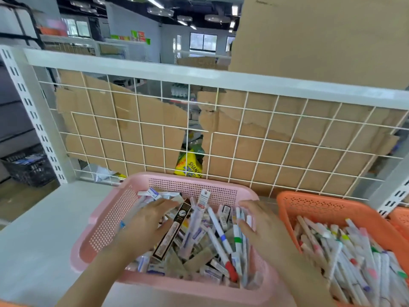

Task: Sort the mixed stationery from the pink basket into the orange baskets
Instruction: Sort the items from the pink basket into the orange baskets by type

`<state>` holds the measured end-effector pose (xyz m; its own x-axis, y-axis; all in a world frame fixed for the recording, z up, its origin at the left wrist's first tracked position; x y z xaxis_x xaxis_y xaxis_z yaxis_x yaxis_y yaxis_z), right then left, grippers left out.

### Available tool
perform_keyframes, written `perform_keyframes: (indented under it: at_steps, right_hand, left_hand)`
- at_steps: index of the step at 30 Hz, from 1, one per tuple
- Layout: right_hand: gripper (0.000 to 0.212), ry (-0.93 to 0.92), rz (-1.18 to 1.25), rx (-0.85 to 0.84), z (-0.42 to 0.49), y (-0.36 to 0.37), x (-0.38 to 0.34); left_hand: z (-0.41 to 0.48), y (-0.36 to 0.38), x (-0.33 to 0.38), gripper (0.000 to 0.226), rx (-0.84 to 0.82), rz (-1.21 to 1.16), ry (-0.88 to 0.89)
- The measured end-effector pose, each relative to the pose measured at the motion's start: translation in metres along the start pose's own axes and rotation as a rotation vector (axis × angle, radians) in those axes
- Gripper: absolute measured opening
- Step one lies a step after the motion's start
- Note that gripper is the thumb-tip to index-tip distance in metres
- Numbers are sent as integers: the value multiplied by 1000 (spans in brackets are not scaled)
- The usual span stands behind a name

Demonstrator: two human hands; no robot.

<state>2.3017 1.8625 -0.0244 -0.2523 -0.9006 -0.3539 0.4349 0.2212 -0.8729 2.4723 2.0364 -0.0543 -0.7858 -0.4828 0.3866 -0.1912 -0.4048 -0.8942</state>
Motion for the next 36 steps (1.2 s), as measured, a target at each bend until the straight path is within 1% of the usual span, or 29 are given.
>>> perform_keyframes:
  at_steps: [2, 5, 7, 9, 11, 12, 14, 15, 17, 18, 19, 21, 23, 24, 26, 28, 32, 34, 36]
  right_hand:
    - [34, 1, -6, -91, 8, 17, -12]
    - [32, 33, -105, -268, 15, 40, -25]
    - [40, 90, -163, -394, 16, 52, -29]
    - [48, 120, -222, -484, 15, 66, -32]
    - [50, 137, -254, -491, 15, 75, -31]
    - [54, 149, -245, -477, 15, 78, -31]
    - [60, 167, -194, -463, 15, 84, -28]
    - [60, 188, -162, -467, 16, 85, -26]
    - [56, 251, -119, -499, 17, 87, -21]
    - [50, 280, -111, -505, 18, 88, -19]
    - [42, 304, -98, -500, 19, 88, -16]
    - [26, 339, -72, -450, 20, 87, -14]
    - [18, 367, -75, -356, 20, 78, -12]
    - [18, 375, -80, -302, 21, 72, -10]
    - [28, 398, -72, -189, 22, 56, -4]
    - [30, 442, -32, -83, 22, 37, 3]
    - [17, 523, 99, 71, 15, -2, 14]
    - [12, 550, 136, 123, 8, -15, 18]
    - [13, 560, 150, 130, -1, -20, 19]
  left_hand:
    - [1, -3, -14, 38, 8, 17, 14]
    - [4, -1, -27, 41, -57, -27, -41]
    - [6, 2, -32, 43, -88, -9, -33]
    - [5, 3, -31, 46, -117, -13, -28]
    - [4, 5, -28, 61, -134, -5, -32]
    - [4, 6, -30, 63, -137, -3, -40]
    - [5, 6, -32, 54, -143, -24, -62]
    - [5, 7, -33, 54, -148, -45, -69]
    - [6, 7, -33, 59, -162, -96, -76]
    - [5, 7, -33, 58, -166, -112, -80]
    - [5, 6, -33, 54, -162, -129, -83]
    - [5, 4, -34, 40, -127, -182, -86]
    - [4, 1, -34, 37, -92, -227, -97]
    - [4, 0, -34, 37, -84, -236, -97]
    - [3, -2, -32, 38, -99, -236, -99]
    - [3, -6, -25, 38, -126, -219, -63]
    - [9, -13, -2, 31, -179, -224, 11]
    - [13, -5, 13, 27, -262, -292, 29]
    - [19, 11, 33, 27, -349, -385, 50]
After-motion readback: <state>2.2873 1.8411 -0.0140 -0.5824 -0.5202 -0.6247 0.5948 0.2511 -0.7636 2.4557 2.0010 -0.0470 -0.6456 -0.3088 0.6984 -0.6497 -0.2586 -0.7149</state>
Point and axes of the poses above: each hand's wrist, its own z-axis towards the middle knuckle, its own y-axis out of the palm, x = y × z, the point moved 5 cm from there along z, towards the middle knuckle, and after that the axes turned 5 degrees about -y, right-handed, at the moved point
